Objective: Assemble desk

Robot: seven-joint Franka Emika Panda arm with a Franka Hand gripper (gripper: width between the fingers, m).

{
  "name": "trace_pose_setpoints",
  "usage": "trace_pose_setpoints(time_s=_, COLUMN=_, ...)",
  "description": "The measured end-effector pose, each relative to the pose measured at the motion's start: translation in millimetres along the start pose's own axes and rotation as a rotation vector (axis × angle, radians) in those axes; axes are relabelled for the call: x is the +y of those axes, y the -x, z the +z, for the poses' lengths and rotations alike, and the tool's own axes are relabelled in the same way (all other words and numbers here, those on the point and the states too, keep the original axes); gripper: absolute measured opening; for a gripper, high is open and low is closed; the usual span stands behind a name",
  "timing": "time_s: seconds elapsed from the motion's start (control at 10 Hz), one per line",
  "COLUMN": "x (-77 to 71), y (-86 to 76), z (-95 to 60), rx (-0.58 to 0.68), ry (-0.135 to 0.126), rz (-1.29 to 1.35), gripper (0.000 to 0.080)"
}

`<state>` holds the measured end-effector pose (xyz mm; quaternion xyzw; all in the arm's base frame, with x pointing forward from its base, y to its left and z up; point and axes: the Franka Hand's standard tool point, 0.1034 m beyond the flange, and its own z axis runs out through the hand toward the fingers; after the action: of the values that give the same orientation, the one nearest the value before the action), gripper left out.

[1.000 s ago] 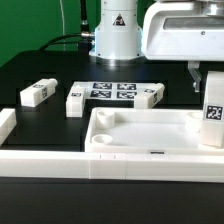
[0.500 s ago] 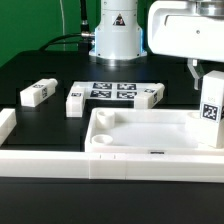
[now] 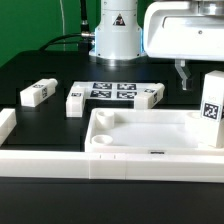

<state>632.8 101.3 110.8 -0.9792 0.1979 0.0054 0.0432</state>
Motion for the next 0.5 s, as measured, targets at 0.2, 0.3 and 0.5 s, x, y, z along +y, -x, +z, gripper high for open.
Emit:
trace_pose_setpoints(time_s=0.2, x=0.1, y=0.1, z=0.1, rx=0.003, ry=0.007, rz=-0.165, gripper=0.0648)
trace_pose_setpoints(time_s=0.3, x=-1.8, y=1.3, z=0.4, rx=0.004, ry=0.014, rz=-0.244, gripper=0.0648)
trace_pose_setpoints(time_s=0.5, x=-4.2, y=1.8, z=0.8, rx=0.021, ry=0.036, rz=-0.457, gripper=0.0648)
